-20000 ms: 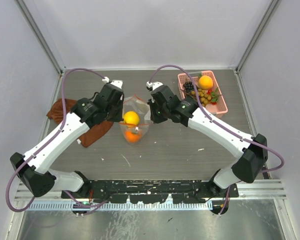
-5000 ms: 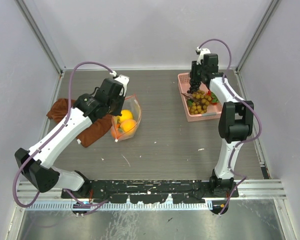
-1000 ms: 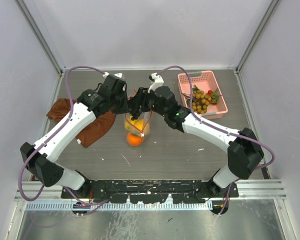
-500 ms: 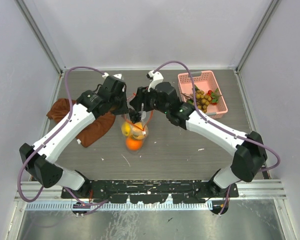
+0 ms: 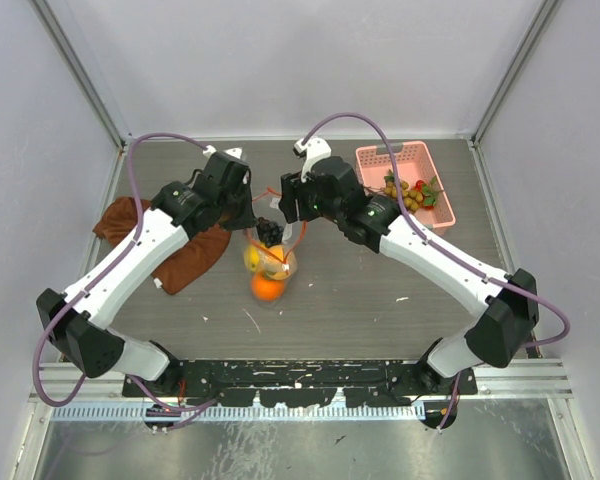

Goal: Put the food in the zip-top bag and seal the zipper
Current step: Place the fake fruit in the zipper food storage bag.

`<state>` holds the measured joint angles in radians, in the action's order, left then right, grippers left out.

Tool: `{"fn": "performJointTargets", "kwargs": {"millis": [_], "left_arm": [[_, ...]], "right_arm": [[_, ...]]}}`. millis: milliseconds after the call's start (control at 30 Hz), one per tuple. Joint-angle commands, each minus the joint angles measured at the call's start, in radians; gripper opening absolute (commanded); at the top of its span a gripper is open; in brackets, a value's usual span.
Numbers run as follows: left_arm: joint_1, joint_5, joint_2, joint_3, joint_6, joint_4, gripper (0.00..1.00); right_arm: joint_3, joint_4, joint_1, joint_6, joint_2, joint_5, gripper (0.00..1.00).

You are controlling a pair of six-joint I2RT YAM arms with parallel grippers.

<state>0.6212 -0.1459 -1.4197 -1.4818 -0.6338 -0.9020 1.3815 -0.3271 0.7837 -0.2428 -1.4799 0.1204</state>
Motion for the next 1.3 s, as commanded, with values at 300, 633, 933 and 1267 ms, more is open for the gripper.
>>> {"fn": "performJointTargets", "kwargs": {"millis": [300,633,933,1267], "left_arm": [[-0.012,-0.02,0.063,0.006,0.027,0.046,0.0],[-0.017,-0.047,0.066,0.012,0.044,0.033,0.0],[-0.019,-0.106,0.071,0.006,0.066,-0.001,0.0],[-0.018,-0.126,0.035,-0.032,0.118,-0.051,0.0]], "right_arm": [[-0.001,-0.048,0.002,0.04,-0.049,0.042,0.57],[0.067,-0.11,0.002,0.066,-0.052,0.022,0.11],[0.246,-0.23,0.002,0.12,-0.068,0.012,0.0],[0.276,-0.282,-0.01,0.157,-0.122,0.077,0.03]]}}
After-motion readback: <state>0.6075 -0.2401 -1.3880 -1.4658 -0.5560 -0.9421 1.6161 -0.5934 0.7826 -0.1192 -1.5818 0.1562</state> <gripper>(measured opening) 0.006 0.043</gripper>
